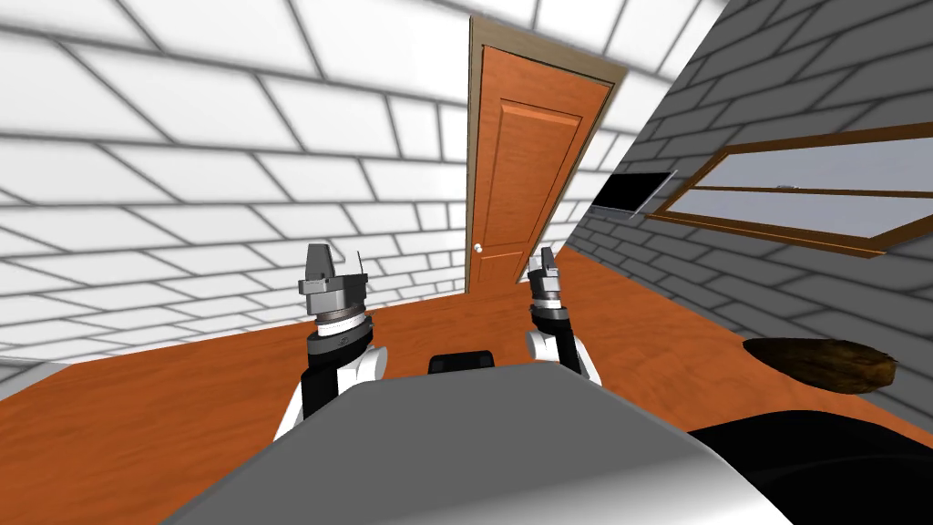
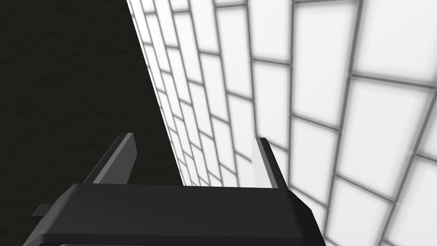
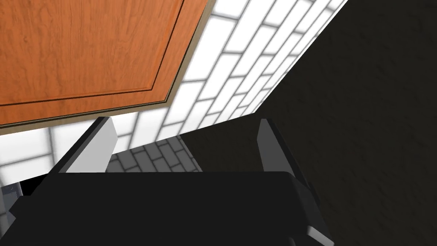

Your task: Pull the door open

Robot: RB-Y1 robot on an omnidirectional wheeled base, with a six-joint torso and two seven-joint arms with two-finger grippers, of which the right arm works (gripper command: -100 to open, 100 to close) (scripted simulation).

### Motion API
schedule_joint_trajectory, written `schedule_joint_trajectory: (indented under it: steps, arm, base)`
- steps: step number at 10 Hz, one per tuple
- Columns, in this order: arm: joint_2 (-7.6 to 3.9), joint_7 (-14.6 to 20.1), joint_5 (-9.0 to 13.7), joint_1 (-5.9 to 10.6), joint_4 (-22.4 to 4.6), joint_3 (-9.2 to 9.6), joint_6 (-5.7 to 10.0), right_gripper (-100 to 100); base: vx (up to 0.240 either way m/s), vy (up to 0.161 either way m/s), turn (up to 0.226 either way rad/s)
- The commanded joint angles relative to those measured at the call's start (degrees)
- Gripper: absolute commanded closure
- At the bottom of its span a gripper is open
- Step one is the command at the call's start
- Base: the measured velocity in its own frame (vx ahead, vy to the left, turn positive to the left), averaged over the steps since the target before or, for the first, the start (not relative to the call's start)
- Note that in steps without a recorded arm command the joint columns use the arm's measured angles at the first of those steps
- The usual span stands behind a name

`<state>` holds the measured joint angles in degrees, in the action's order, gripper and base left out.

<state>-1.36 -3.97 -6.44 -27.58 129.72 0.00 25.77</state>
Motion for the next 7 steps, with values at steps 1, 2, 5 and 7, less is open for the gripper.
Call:
schedule_joint_trajectory:
  steps: [1, 2, 5, 7]
  arm:
    - [-0.41, -1.9, -1.1, 0.82, -2.3, 0.46, 0.59, -100]
    - [-0.56, -2.5, -1.5, 1.06, -3.2, 0.62, 0.84, -100]
    - [-1.17, -5.6, -3.4, 2.24, -7.4, 1.41, 2.07, -100]
    - [-1.45, -7.3, -4.5, 2.88, -9.6, 1.84, 2.73, -100]
  base:
    - [0.145, 0.019, -0.102]
    - [0.131, -0.008, -0.085]
    - [0.117, 0.008, -0.11]
    - [0.107, 0.02, -0.072]
